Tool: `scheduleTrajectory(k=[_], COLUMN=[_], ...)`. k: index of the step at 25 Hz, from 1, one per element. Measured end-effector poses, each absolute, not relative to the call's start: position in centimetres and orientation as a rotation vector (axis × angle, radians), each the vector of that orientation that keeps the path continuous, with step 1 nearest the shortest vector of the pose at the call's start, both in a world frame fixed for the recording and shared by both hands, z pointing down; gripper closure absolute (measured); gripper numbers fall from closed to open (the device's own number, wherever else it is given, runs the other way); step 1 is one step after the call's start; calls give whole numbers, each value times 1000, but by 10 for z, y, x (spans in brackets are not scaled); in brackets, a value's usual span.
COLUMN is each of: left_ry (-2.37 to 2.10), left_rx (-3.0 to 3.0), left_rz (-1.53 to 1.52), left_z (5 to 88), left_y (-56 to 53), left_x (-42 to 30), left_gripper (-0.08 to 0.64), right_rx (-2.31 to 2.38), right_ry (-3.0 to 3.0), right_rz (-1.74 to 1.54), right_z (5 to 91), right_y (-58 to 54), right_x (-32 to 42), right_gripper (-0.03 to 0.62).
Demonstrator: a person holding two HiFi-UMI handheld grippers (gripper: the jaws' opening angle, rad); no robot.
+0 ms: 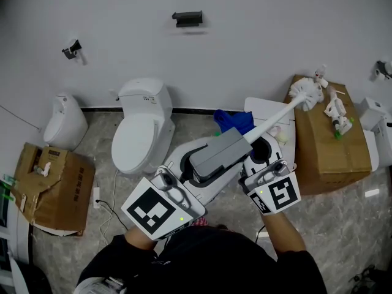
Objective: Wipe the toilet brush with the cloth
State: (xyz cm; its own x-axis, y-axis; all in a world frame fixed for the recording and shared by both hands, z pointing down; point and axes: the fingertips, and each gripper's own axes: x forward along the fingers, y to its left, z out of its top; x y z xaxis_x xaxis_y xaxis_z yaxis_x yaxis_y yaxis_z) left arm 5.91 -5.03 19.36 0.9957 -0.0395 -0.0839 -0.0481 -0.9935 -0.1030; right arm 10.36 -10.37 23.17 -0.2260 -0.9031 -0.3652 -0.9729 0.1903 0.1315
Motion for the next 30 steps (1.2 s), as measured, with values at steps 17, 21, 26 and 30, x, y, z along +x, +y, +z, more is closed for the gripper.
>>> scheduleTrajectory(k=[17, 21, 26, 30], left_ry=[56, 51, 38, 41], left_rx=[-3047, -3046, -3042, -3057], left_rz=[114, 116, 122, 109], left_z=[196, 196, 196, 196], left_y=[-53, -52, -52, -51], left_x=[60, 59, 59, 59], left_gripper=[380, 381, 381, 382], right_rx=[-1764, -1749, -1749, -1737], right_ry=[2265, 2265, 2258, 2256], right_rz=[610, 593, 562, 554], right_z=[223, 223, 223, 221], right_y=[-97, -94, -93, -91], right_x=[96, 97, 98, 98], right_gripper=[526, 526, 526, 526])
